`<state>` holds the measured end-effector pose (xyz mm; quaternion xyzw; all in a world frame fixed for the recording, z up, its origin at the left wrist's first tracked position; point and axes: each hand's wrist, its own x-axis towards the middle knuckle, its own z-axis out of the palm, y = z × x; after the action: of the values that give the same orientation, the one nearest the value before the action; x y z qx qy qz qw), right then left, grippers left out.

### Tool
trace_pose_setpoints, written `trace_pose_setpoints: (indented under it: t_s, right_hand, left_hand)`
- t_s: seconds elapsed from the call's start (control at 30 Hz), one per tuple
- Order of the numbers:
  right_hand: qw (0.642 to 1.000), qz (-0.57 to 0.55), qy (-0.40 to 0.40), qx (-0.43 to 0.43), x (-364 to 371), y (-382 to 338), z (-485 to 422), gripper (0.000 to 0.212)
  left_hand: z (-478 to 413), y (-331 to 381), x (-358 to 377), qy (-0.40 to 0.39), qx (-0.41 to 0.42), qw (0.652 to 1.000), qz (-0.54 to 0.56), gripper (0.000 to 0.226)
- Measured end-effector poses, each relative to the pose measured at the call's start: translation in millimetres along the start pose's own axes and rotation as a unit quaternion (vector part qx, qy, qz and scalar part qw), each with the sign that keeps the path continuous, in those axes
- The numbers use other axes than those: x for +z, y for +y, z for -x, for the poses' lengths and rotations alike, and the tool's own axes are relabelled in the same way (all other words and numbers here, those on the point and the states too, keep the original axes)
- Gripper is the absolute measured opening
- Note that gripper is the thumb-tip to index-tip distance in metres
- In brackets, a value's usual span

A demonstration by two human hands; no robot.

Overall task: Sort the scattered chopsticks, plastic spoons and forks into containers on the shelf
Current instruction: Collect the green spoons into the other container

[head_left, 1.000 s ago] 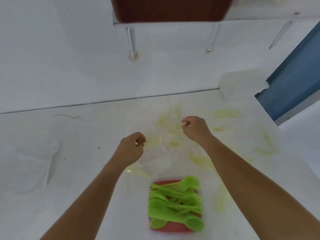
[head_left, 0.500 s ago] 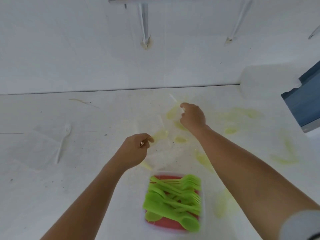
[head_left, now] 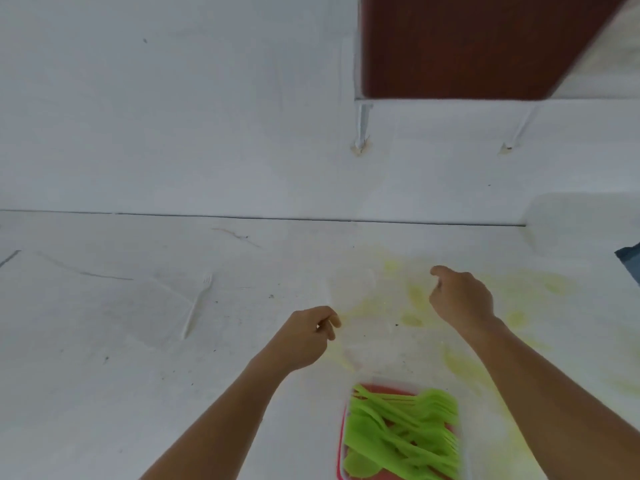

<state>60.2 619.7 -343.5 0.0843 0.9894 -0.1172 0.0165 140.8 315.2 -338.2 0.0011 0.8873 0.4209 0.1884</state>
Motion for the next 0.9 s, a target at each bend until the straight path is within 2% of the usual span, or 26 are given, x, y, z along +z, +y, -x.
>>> trace_pose_setpoints:
  t_s: [0.1, 0.13, 0.2, 0.23, 0.27, 0.37, 0.4, 0.53, 0.63, 0.73, 0.8, 0.9]
  right_hand:
    - [0.979, -0.202, 0.033, -0.012, -7.2, -36.7, 8.8, 0.019]
    - [0.962, -0.274, 0.004, -0.018, -11.7, -58.0, 11.6, 0.02]
    - [0.901, -0.419, -0.094, -0.053, -22.3, -108.4, 18.5, 0.036]
    - [0.874, -0.462, -0.128, -0.075, -24.7, -135.3, 21.9, 0.041]
    - [0.864, -0.474, -0.146, -0.091, -23.3, -163.3, 24.7, 0.041]
    - [0.868, -0.453, -0.159, -0.128, -6.9, -243.2, 37.0, 0.019]
    - [0.874, -0.438, -0.158, -0.138, 2.8, -271.4, 40.7, 0.018]
    - [0.907, -0.365, -0.178, -0.115, 57.9, -370.1, 44.1, 0.042]
    - [0.914, -0.339, -0.218, -0.05, 106.1, -421.4, 43.4, 0.038]
    - [0.943, -0.286, -0.169, 0.005, 141.6, -449.2, 41.2, 0.045]
    - [0.96, -0.247, -0.128, 0.036, 153.3, -459.2, 41.5, 0.039]
    - [0.965, -0.237, -0.083, 0.07, 159.0, -466.4, 43.1, 0.023]
  left_hand:
    - [16.1, -22.4, -29.6, 0.036, -0.034, 0.999, 0.017, 0.032]
    - [22.5, -32.8, -41.8, 0.052, -0.048, 0.997, 0.028, 0.03]
    - [33.5, -57.4, -68.8, 0.095, -0.073, 0.992, 0.044, 0.026]
    - [38.2, -72.3, -83.8, 0.116, -0.086, 0.988, 0.047, 0.025]
    - [42.7, -89.4, -99.8, 0.134, -0.1, 0.985, 0.051, 0.024]
    - [51.9, -138.9, -145.2, 0.182, -0.125, 0.974, 0.05, 0.027]
    - [55.1, -157.6, -161.6, 0.196, -0.129, 0.971, 0.038, 0.026]
    - [53.3, -218.7, -219.2, 0.223, -0.12, 0.967, 0.012, 0.013]
    - [46.0, -248.7, -250.3, 0.229, -0.119, 0.966, 0.018, 0.009]
    - [32.3, -269.0, -270.0, 0.228, -0.11, 0.967, 0.014, 0.008]
    - [21.3, -280.4, -278.9, 0.223, -0.1, 0.97, 0.009, 0.011]
    - [9.2, -292.4, -282.6, 0.201, -0.086, 0.976, 0.01, 0.017]
